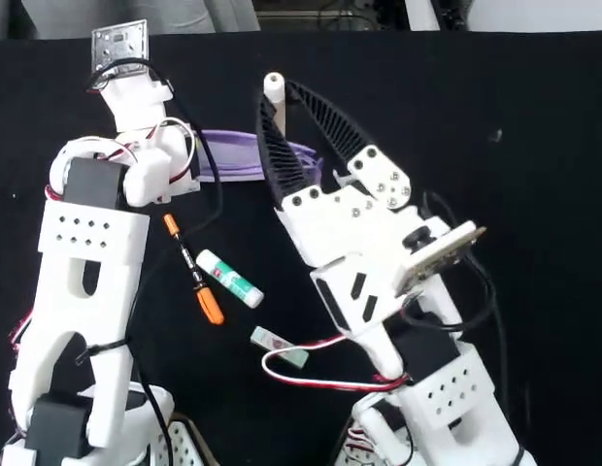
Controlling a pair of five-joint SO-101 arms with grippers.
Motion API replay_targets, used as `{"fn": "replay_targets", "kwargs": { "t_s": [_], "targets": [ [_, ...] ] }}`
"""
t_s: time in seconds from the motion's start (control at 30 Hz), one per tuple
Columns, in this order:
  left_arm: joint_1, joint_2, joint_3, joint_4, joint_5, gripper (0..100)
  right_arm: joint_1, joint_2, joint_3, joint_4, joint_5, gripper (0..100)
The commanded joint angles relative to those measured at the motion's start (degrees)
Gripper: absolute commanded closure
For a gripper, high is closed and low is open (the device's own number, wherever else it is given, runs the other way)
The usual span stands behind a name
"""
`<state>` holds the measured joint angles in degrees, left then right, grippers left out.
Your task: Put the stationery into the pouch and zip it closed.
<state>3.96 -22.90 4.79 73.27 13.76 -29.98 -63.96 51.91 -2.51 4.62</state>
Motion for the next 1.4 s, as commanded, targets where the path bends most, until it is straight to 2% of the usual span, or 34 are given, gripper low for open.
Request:
{"fn": "replay_targets", "kwargs": {
  "t_s": [0.0,0.2,0.63,0.87,1.13,1.27,1.37],
  "targets": [
    [0.48,-0.18,0.84,-1.58,0.7,97,-1.14,-1.27,1.71,-5.63,-0.35,98.7],
    [0.57,-0.18,1.1,-1.41,0.53,97,-0.97,-1.27,6.29,-18.46,-0.09,98.7],
    [0.57,-0.18,0.75,-1.05,0.44,97,-0.79,3.47,6.02,-19.25,0.09,98.7],
    [0.57,-0.18,0.66,-1.23,0.7,97,3.16,16.22,7.69,-31.12,-0.09,98.8],
    [0.4,-0.18,0.66,-1.41,0.79,97,3.25,18.33,11.47,-31.82,0.09,98.8],
    [-2.15,0.0,-0.84,-1.23,0.79,97,3.25,17.98,13.49,-31.65,0.18,98.1],
    [-4.09,0.09,-1.8,-1.05,0.88,97,3.16,17.89,13.58,-31.47,0.18,89.7]
  ]
}}
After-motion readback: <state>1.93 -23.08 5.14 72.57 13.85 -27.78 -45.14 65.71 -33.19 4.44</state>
